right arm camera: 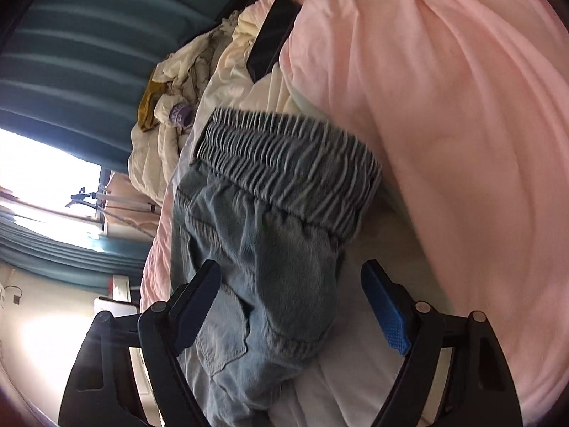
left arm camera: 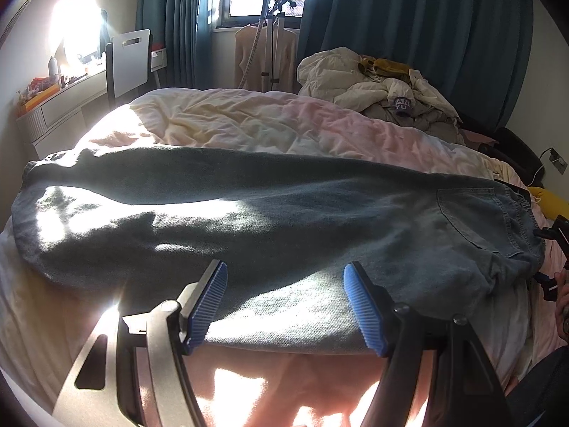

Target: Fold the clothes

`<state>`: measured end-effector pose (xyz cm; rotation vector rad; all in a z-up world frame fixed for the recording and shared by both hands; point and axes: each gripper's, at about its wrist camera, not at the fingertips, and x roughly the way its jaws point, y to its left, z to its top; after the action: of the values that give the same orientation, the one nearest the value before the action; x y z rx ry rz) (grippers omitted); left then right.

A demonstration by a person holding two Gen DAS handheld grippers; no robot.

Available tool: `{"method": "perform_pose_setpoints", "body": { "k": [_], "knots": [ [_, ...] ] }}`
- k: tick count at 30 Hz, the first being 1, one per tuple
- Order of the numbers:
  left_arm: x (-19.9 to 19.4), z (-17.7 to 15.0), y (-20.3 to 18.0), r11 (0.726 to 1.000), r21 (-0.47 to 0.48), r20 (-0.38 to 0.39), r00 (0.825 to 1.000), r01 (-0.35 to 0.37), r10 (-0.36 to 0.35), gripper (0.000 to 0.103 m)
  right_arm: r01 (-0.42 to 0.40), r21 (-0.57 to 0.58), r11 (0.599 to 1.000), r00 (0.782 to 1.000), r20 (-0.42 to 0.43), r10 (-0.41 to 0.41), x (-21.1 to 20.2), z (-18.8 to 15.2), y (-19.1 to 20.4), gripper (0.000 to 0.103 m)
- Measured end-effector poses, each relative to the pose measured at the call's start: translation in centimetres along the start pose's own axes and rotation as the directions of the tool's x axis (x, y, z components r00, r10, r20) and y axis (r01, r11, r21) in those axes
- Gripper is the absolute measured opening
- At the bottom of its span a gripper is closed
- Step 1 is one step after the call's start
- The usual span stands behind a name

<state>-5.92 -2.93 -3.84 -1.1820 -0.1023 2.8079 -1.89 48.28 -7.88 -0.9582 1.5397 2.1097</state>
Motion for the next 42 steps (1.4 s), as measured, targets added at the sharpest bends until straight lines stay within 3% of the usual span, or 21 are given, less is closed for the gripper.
{"method": "perform_pose_setpoints", "body": {
  "k": [3, 5, 7, 12, 15, 20, 24, 28, 34, 38, 42],
  "knots": [
    [0.5, 0.1, 0.1, 1.0, -0.005, -0.005, 1.0, 0.005, -0.005, 0.07, -0.047, 0.045, 0.998, 0.998, -0.034, 0.049, 1.9, 0.8, 0.0, 0.074],
    [0.9, 0.3, 0.4, 1.0, -0.013, -0.015, 1.0, 0.006, -0.007, 0.07, -0.015, -0.011, 1.0, 0.999, -0.051, 0.014, 3.0, 0.8, 0.7, 0.071],
    [1.1, 0.6, 0.9, 1.0, -0.026, -0.013, 1.0, 0.01, -0.01, 0.07, 0.028, -0.06, 0.998, 0.998, -0.051, -0.031, 3.7, 0.6, 1.2, 0.059],
    [1.0, 1.6, 2.2, 0.999, -0.048, 0.015, 1.0, -0.007, 0.008, 0.07, 0.059, -0.152, 0.987, 0.997, 0.049, -0.052, 2.4, -0.4, 2.8, 0.036],
    [1.1, 2.1, 2.8, 0.998, -0.066, 0.03, 0.999, -0.009, 0.011, 0.07, 0.023, -0.281, 0.959, 0.989, 0.148, 0.02, -0.1, -1.6, 5.8, 0.027],
    [0.2, 3.0, 4.2, 0.996, -0.091, 0.072, 0.997, -0.014, 0.02, 0.07, 0.024, -0.524, 0.851, 0.953, 0.27, 0.139, -4.3, -5.7, 13.1, 0.024],
    [-0.9, 3.8, 6.2, 0.994, -0.111, 0.106, 0.994, -0.017, 0.029, 0.07, 0.013, -0.617, 0.787, 0.931, 0.295, 0.217, -5.9, -9.3, 18.6, 0.023],
    [-2.0, 4.4, 8.8, 0.988, -0.153, 0.143, 0.989, -0.025, 0.047, 0.07, 0.033, -0.728, 0.685, 0.911, 0.303, 0.278, -6.6, -15.0, 23.5, 0.023],
    [-3.8, 4.5, 12.7, 0.967, -0.242, 0.187, 0.973, -0.087, 0.134, 0.07, 0.03, -0.814, 0.58, 0.907, 0.266, 0.327, -4.4, -23.6, 28.8, 0.021],
    [-4.8, 4.3, 14.6, 0.951, -0.305, 0.182, 0.976, -0.057, 0.117, 0.07, 0.035, -0.869, 0.493, 0.913, 0.229, 0.339, -1.7, -30.1, 30.1, 0.021],
    [-7.5, 3.8, 16.0, 0.944, -0.316, 0.249, 0.952, -0.095, 0.179, 0.071, 0.02, -0.916, 0.402, 0.935, 0.16, 0.318, 1.8, -36.3, 29.9, 0.02]
  ]
}}
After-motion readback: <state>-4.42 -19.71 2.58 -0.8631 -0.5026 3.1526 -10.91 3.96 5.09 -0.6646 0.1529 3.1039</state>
